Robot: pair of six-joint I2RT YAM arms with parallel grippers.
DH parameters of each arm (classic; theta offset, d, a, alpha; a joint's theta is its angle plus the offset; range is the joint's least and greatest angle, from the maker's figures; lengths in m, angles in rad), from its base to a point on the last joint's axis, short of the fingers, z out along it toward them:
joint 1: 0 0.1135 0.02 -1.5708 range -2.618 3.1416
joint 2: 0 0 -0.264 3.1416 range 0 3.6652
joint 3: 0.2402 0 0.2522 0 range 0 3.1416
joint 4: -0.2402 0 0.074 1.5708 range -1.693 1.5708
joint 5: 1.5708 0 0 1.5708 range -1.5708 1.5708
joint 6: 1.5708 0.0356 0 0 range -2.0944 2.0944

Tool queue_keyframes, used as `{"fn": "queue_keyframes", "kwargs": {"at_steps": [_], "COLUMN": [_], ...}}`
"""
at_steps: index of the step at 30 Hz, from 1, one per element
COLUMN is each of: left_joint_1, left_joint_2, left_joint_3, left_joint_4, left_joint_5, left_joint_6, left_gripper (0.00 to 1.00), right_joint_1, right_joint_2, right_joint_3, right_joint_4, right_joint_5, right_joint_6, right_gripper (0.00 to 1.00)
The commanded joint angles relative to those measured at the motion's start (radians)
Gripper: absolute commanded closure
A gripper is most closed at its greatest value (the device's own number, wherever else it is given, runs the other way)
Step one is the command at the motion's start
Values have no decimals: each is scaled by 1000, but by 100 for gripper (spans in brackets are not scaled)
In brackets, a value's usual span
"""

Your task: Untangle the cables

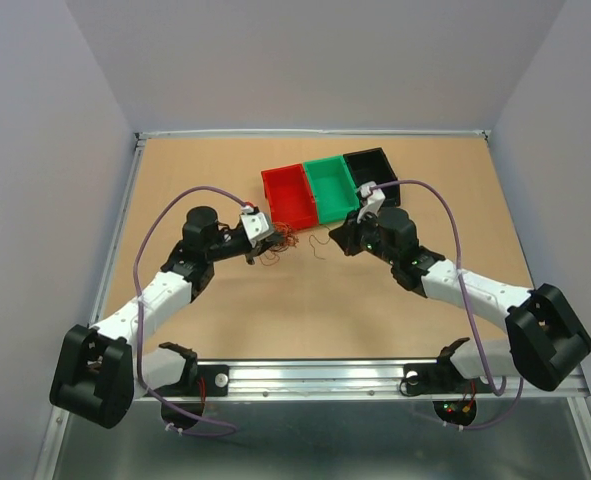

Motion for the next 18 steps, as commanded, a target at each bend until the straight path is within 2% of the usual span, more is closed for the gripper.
{"fn": "queue_keyframes", "kwargs": {"at_steps": [1,4,5,8,9,12,18], "left_joint_1": [-19,-25,-30,-35,-36,-41,-45], "left_joint_2": [13,33,38,47,47,44,50], "left_joint_3": [59,73,79,79,78,75,79], "left_joint_4": [-2,-36,-42,-54,-54,-53,-11], "left_joint_5": [-10,-5,-4,-11,-16,-25,-25], "left_joint_6": [50,77,83,103,108,113,83], "left_gripper": [100,99,94,62,42,25,18], "right_joint_1": [2,2,2,2,3,2,5], "right_joint_2": [-20,-10,-8,-23,-31,-71,-91], "right_joint_3": [-22,-19,-19,-26,-38,-55,-3], "right_joint_4": [10,27,30,62,75,121,141], "right_joint_5": [-43,-94,-105,-112,-125,-200,-339], "right_joint_6": [-50,-54,-53,-34,-25,-8,26], "right_gripper": [99,100,99,99,99,99,99]}}
